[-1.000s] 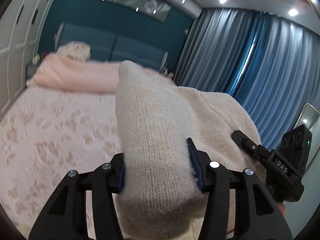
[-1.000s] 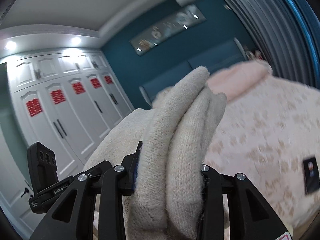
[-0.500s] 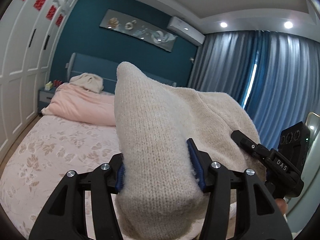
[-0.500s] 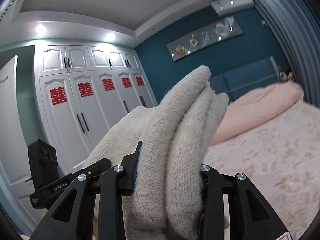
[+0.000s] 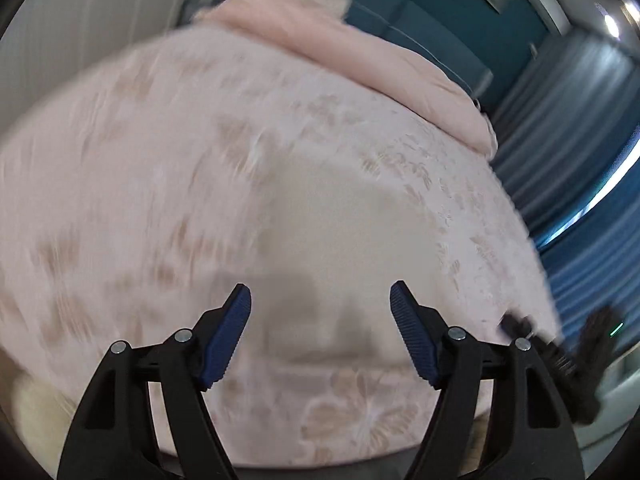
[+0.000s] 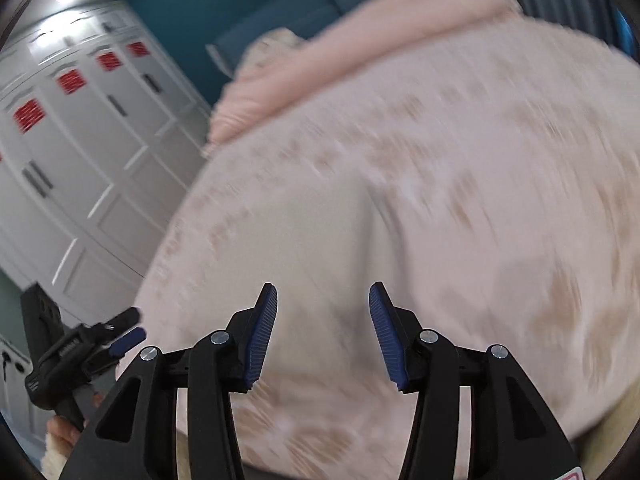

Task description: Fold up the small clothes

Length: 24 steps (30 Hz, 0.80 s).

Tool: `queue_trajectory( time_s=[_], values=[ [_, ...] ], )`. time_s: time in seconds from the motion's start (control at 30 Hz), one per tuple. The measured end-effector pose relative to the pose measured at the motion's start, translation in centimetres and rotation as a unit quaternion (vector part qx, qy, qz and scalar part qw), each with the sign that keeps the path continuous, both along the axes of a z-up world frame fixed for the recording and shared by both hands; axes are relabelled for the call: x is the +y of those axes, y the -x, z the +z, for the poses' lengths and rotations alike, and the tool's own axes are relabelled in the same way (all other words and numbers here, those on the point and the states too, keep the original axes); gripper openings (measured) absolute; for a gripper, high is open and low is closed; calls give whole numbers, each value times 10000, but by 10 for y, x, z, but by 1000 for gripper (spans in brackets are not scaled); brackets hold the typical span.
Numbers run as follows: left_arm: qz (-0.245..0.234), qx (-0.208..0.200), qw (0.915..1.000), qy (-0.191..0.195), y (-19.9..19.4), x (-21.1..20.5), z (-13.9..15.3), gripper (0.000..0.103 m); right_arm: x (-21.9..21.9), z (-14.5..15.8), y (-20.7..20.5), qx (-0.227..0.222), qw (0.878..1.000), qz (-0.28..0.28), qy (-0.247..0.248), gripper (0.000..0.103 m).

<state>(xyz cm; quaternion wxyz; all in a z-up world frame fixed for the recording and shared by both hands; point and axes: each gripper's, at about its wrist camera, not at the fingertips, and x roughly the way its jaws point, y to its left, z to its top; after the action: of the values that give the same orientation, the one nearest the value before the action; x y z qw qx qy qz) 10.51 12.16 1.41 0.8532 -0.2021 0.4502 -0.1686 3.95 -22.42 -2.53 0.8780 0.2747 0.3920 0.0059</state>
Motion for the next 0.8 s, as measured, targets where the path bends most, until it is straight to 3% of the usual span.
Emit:
queue_trajectory(
  time_s=[0.13,0.2,0.27,0.37,0.43,0.5,0.53,0.57,0.67,0.73,0.8],
  values=[
    [281,219,9985,422,1,18,-9,75,-3,3,-13,0,10000,-54,-83,68],
    [224,194,9990,330,-8,10,-9,78,-1,-2,-26,6,9996,-21,-299,72],
    [77,214,9997,133,-17,-7,-11,90,1,-11,-42,180,9989,132,-415,79],
    [-35,272,9995,-185,-18,-28,-29,90,14,-36,-63,624,9977,202,-154,79],
    [-10,582,9980,-265,-26,-35,-50,90,21,-57,-73,894,9955,250,-196,79],
    [-35,740,9972,-136,-27,-37,-62,79,23,-61,-78,900,9951,325,-258,61],
    [-125,766,9970,-10,-28,-38,-63,66,23,-54,-81,797,9957,386,-265,40],
    [-135,740,9971,-74,-29,-40,-58,59,22,-46,-83,704,9963,401,-285,29],
    [-268,267,9992,-130,-27,-43,-24,42,13,1,-78,-77,9982,439,-394,22],
    [-345,-144,9993,-18,-23,-41,2,40,12,28,-70,-472,9975,495,-159,21],
    [-409,-358,9985,-40,-22,-41,12,38,10,22,-64,-372,9979,534,33,22]
  ],
)
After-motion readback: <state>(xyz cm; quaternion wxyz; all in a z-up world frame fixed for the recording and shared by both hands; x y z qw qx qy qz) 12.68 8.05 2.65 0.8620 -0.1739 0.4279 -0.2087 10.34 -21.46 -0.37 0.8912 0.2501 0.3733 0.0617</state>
